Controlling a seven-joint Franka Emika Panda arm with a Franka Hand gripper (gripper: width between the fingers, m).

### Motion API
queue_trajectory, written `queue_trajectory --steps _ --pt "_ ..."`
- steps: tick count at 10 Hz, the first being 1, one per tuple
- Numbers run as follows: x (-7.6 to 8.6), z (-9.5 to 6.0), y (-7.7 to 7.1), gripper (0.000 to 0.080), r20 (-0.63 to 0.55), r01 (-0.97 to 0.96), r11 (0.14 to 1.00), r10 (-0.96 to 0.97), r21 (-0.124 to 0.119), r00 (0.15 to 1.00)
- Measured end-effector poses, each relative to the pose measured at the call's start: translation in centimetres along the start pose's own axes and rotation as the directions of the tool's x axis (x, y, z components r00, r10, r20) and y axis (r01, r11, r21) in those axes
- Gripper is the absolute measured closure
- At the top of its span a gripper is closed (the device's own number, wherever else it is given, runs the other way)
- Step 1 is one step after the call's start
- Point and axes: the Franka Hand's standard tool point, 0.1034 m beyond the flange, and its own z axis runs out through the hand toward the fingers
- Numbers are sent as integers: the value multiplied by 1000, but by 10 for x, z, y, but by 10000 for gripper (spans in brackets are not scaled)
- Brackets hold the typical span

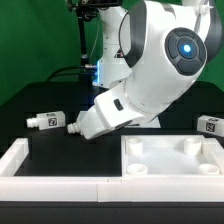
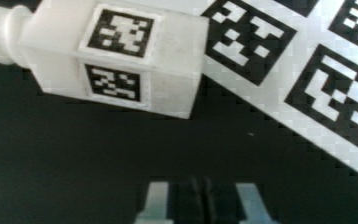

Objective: Assemble one leg

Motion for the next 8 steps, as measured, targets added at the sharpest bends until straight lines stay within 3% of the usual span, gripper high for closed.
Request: queue_trajectory --steps 3,4,5,6,7,8 --pt "0 0 0 775 0 0 1000 0 0 1000" --pt "-6 -1 3 775 10 80 997 -80 10 997" --pt "-18 -6 11 588 17 155 988 -155 28 988" --pt "-29 -13 14 588 7 230 972 -230 47 973" --pt "-40 -20 17 364 -39 290 953 -288 90 957" --pt "-53 -16 18 211 -59 297 940 -291 167 955"
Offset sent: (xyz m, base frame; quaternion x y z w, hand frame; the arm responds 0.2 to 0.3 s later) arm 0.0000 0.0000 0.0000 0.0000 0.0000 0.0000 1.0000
